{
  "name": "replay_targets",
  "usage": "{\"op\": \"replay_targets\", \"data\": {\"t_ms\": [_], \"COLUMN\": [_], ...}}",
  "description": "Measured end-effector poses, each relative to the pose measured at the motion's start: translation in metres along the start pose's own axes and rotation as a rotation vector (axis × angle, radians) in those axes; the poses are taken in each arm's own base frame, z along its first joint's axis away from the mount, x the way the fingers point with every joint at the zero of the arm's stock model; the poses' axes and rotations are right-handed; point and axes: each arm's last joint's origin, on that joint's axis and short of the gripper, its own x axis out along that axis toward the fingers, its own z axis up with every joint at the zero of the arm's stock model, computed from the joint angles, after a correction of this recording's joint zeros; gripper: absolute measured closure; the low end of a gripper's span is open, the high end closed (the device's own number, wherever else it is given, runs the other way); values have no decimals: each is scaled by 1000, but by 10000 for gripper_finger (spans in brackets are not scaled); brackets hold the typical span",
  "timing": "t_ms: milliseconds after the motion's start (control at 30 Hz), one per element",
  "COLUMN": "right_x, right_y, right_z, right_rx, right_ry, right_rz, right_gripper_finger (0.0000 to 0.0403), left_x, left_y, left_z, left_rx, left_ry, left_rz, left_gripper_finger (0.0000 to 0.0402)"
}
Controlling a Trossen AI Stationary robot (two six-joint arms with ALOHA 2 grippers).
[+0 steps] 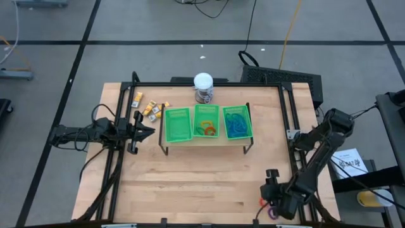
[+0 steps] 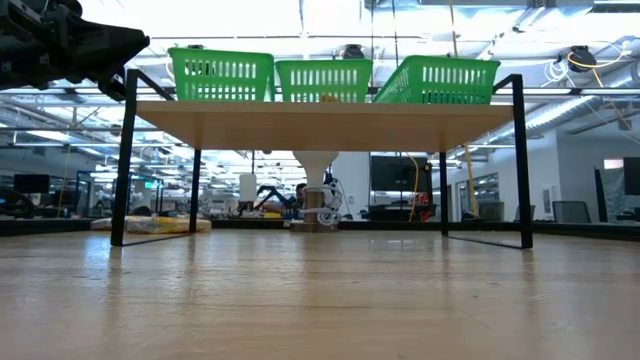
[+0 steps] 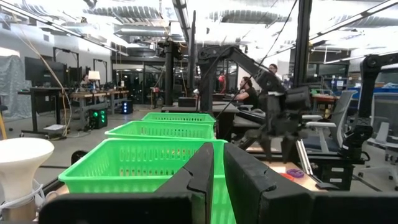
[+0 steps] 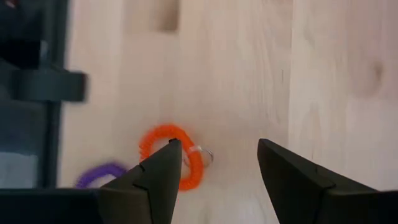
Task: Pick & Place Office Desk Supplies
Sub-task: Put the orange spring keychain into the center green bin on the shelf
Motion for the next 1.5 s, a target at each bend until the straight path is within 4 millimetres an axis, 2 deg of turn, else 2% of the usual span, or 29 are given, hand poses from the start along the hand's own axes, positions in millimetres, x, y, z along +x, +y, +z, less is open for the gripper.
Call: {"op": "replay_targets", "data": {"t_ms": [233,567,933,1267,1500], "right_x": [26,40,42,43,34], "right_y": [-4,-18,-20,-21,-26], "right_z": [-13,-30,-33,-31,-23], "right_rx": [59,70,67,-12,7], "right_ry": [-31,66,86,55,19], "right_rz": [110,108,110,93,123], "right_gripper_finger": [202,224,276,388,385], "left_x": [0,0,0,0,0], "left_y": [0,0,0,0,0], "left_z": [0,0,0,0,0], "left_rx": [0,0,0,0,0], "left_ry": [0,0,0,0,0], "left_rz": [0,0,0,0,0], "left_gripper_finger": [357,357,357,357,357]}}
